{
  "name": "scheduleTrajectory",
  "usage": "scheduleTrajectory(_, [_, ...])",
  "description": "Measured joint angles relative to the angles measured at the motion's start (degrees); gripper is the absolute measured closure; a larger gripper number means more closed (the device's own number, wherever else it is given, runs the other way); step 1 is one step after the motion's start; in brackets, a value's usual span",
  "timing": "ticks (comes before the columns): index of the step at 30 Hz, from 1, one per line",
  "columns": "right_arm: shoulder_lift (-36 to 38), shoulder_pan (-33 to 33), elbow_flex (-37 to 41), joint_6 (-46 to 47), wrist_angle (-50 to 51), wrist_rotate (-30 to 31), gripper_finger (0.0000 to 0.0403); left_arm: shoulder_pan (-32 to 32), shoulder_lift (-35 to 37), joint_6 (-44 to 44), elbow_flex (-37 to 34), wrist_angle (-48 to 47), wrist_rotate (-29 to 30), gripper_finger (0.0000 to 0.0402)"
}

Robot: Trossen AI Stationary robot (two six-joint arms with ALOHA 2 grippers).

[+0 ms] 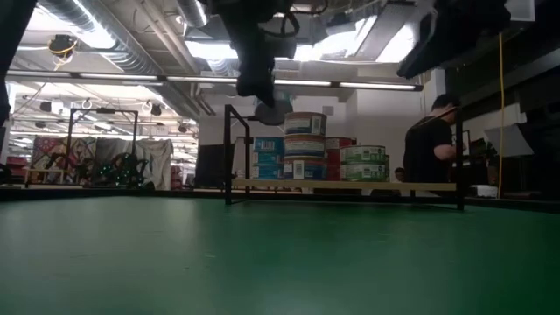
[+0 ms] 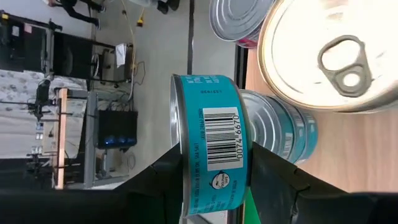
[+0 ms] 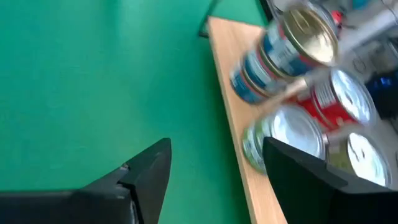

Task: Stack canned seafood by type on shelf
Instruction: Stack the yellow blue tuna can on top of the yellow blue tuna cans on the shelf

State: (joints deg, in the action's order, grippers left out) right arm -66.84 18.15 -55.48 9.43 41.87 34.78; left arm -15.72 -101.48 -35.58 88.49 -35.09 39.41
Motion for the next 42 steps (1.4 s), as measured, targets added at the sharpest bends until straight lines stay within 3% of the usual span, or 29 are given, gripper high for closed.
scheduleTrajectory(14, [6.81, -0.15, 10.92, 8.45, -2.06, 1.43, 0.0150, -3.76, -2.48, -2.74, 0.02, 2.25, -0.72, 0.0257])
scheduleTrajectory(36, [6.79, -0.15, 11.67, 8.77, -2.00, 1.65, 0.0150, -4.42, -3.38, -5.05, -0.02, 2.75, -5.11, 0.0255])
scheduleTrajectory(42, [6.79, -0.17, 11.67, 8.77, -2.00, 1.65, 0.0150, -4.49, -3.38, -5.05, 0.02, 2.78, -4.99, 0.0220])
